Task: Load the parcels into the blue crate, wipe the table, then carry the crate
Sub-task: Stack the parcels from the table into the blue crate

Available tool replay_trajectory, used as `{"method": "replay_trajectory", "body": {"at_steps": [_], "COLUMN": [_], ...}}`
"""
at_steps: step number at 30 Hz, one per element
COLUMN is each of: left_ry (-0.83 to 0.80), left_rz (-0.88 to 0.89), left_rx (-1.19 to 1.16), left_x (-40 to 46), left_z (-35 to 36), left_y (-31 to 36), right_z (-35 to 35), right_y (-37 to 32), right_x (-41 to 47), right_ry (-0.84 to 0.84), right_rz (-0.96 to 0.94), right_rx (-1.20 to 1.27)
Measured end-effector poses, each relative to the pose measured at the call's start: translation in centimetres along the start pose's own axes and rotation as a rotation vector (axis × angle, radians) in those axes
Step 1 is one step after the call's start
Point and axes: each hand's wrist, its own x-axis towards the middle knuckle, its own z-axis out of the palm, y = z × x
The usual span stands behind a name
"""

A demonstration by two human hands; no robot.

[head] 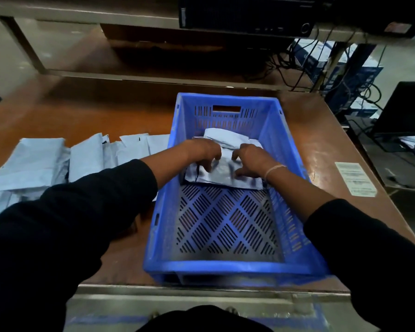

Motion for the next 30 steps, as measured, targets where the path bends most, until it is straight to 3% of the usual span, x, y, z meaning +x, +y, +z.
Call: {"method": "replay_trajectory", "body": {"at_steps": [4,12,17,25,30], "left_ry": [-0.113,-0.121,0.124,0.726,0.818], "left_rz": [0.055,0.037,0.051,0.007,-0.114], "left_rx": [0.092,-0.015,-0.183,-0.57,-0.798], "left_x": [-0.2,-1.2,-3.2,-9.5,-12.8], "left_z": [0.7,0.5,-0.6,-0.7,3.5], "left_y": [0.5,0.8,-0.1,-6.1,-12.0], "right_z": [0.4,0.5,-1.2,-7.2,-10.5], "right_y": [-0.4,-0.4,-0.1,-4.4,-10.4], "right_x": [-0.5,-0.6,0.3,3.3,4.7], "right_ry": [-0.1,-0.151,-0.048,0.344,0.402], "right_rz": [-0.007,0.054,0.125,0.186,0.109], "right_rx": [-0.058,-0.04,0.127,0.672,0.931]}}
